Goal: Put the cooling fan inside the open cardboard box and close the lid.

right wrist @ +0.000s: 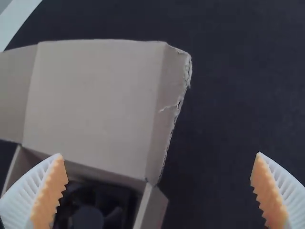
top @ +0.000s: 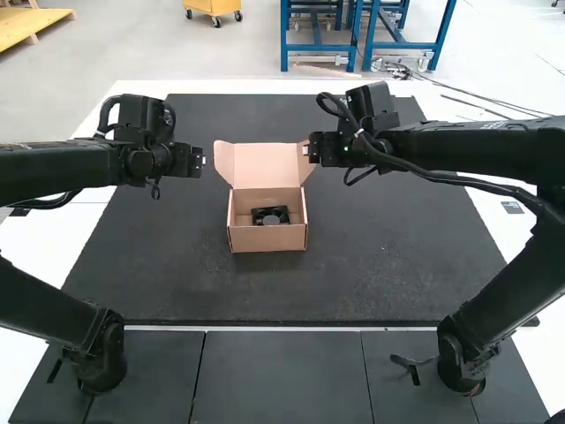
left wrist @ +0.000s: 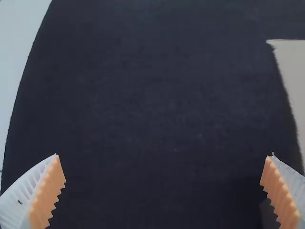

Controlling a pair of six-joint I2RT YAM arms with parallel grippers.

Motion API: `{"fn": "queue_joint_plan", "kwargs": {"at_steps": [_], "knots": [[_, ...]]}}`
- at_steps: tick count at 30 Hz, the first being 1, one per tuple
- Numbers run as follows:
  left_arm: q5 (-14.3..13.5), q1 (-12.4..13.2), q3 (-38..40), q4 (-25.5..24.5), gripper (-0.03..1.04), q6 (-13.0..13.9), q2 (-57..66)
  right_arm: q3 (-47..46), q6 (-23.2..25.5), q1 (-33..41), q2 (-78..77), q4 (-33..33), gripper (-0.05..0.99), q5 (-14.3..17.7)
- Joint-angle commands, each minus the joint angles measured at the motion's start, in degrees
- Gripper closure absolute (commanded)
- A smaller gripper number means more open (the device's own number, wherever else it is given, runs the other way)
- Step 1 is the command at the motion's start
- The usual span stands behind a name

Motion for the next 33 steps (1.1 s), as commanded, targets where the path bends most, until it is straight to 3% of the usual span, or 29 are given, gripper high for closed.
{"fn": "queue_joint_plan", "kwargs": {"at_steps": [1,15,33], "knots": [[-1.47,1.36,-0.63,1.20,0.04,-0.49,0.64,1.65,-0.55,-0.72,0.72,0.34,0.04,-0.91],[-1.47,2.33,-0.01,6.47,0.04,-0.14,5.65,2.26,-1.52,-4.50,5.11,3.33,0.03,-2.14],[-1.39,1.98,4.03,7.18,0.04,-0.22,10.31,8.50,-1.78,-3.27,13.46,5.18,0.03,-3.90]]}}
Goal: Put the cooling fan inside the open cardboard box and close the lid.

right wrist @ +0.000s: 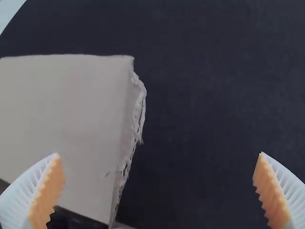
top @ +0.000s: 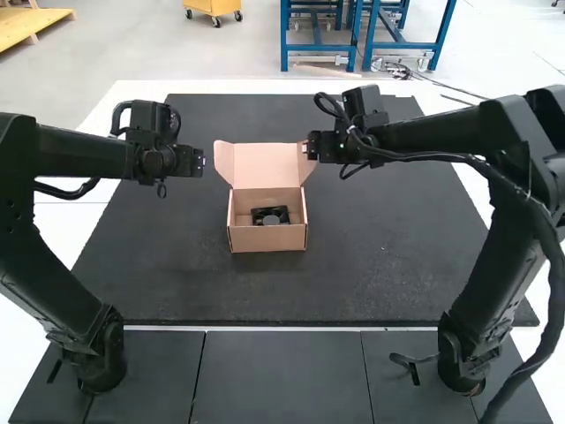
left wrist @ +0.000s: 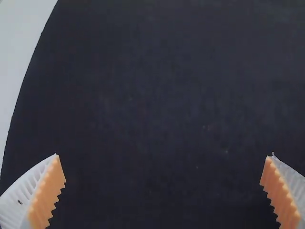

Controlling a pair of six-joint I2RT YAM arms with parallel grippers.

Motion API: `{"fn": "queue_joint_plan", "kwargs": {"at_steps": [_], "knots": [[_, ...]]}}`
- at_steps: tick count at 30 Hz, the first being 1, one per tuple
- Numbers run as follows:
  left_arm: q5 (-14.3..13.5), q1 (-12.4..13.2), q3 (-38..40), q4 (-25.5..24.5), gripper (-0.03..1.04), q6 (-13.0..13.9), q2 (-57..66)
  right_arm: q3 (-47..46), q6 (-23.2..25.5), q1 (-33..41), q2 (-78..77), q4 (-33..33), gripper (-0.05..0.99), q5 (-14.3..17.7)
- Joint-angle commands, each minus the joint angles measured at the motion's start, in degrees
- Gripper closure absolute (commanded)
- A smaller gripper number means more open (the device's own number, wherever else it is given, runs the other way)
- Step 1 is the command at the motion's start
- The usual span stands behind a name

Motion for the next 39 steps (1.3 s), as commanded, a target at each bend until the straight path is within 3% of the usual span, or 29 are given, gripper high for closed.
{"fn": "queue_joint_plan", "kwargs": {"at_steps": [1,10,22,30,34,39], "knots": [[-0.49,0.07,1.56,0.40,0.04,-0.25,0.21,2.12,-0.49,0.64,1.27,0.57,0.03,-0.81],[0.30,0.07,2.70,0.58,0.04,-0.07,1.62,4.49,-0.49,0.55,4.35,0.74,0.03,-0.99],[3.99,-1.86,4.72,0.84,0.04,-0.07,3.64,6.78,-0.49,0.64,6.28,0.83,0.09,-1.52],[4.96,-3.18,5.16,0.93,0.04,-0.16,4.87,8.98,1.00,0.29,7.51,-1.54,0.24,-5.47],[4.96,-3.18,5.25,1.10,0.04,-0.33,5.14,9.42,1.53,0.11,8.13,-1.89,0.38,-5.82],[4.96,-3.18,5.25,0.84,0.04,-0.42,5.14,9.86,2.05,0.11,8.39,-1.98,0.49,-5.82]]}}
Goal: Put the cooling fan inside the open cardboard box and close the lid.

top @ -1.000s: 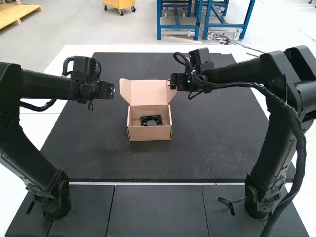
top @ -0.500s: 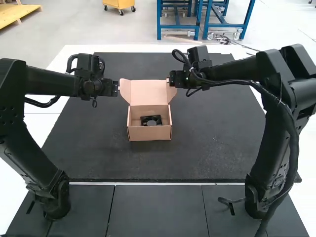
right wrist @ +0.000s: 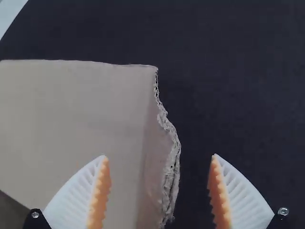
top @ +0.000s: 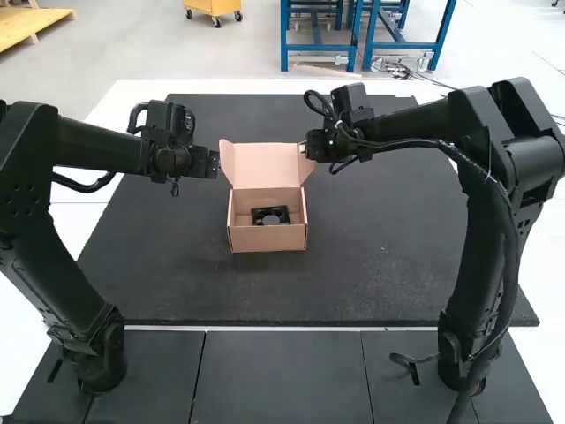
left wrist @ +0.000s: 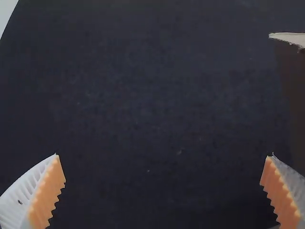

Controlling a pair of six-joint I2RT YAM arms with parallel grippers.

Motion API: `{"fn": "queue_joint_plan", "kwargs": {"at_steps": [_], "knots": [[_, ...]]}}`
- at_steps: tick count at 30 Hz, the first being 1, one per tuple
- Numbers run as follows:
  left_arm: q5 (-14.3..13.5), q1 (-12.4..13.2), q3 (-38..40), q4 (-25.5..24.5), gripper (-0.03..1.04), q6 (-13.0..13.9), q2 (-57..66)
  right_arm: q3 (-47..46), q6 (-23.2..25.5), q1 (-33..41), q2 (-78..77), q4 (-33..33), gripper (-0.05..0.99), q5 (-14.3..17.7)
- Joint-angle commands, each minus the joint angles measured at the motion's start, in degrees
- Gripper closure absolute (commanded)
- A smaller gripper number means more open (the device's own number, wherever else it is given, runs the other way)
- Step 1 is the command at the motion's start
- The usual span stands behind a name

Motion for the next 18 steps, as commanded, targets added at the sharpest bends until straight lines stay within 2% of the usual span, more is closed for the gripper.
{"fn": "queue_joint_plan", "kwargs": {"at_steps": [1,10,15,18], "knots": [[0.59,-0.38,2.13,0.43,0.04,-0.42,-0.13,2.01,0.90,0.11,-0.05,0.23,0.49,-0.99],[0.59,-0.38,2.04,0.51,0.04,-0.51,-0.13,2.01,1.25,0.11,-0.05,0.75,0.50,-0.29],[0.59,-0.38,1.95,0.51,0.04,-0.51,-0.04,2.01,1.69,0.02,-0.05,0.84,0.57,-0.03],[0.59,-0.38,1.95,0.51,0.04,-0.51,0.04,2.27,1.78,0.29,-0.31,0.75,0.58,0.32]]}}
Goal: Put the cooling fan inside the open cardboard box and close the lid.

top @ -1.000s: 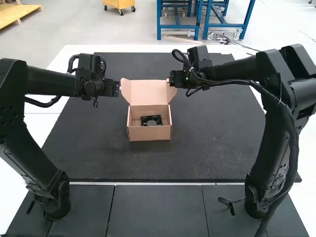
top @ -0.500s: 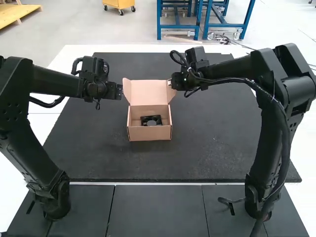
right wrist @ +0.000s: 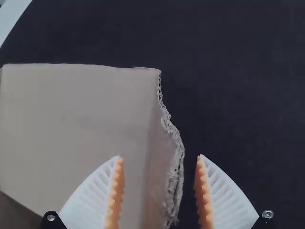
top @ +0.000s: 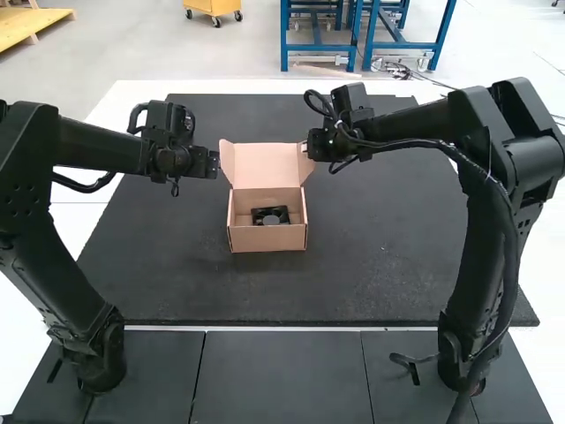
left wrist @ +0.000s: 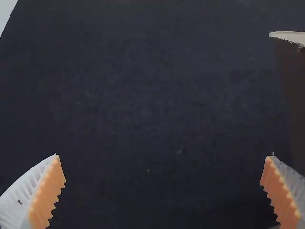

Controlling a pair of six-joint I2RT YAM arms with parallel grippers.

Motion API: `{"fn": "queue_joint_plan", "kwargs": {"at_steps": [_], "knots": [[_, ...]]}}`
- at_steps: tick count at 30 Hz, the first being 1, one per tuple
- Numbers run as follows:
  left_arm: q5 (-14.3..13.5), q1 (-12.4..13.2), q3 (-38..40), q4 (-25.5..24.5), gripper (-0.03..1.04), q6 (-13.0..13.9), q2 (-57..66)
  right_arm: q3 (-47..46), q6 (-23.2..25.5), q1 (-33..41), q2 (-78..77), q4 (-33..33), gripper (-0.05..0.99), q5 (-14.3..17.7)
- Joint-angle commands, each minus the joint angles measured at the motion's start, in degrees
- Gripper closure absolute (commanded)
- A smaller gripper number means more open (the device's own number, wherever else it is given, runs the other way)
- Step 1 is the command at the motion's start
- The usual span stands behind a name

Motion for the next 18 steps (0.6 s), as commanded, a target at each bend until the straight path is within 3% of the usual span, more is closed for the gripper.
{"fn": "queue_joint_plan", "kwargs": {"at_steps": [1,12,18], "knots": [[0.59,-0.38,1.95,0.51,0.04,-0.51,0.13,2.36,0.70,0.38,-0.40,0.23,0.58,0.74],[0.50,-0.38,2.13,0.60,0.04,-0.60,0.84,2.36,0.62,0.55,-4.09,-3.11,0.58,0.92],[0.41,-2.31,2.13,0.78,0.04,-0.69,0.84,0.78,0.79,0.46,-5.94,-3.46,0.73,0.83]]}}
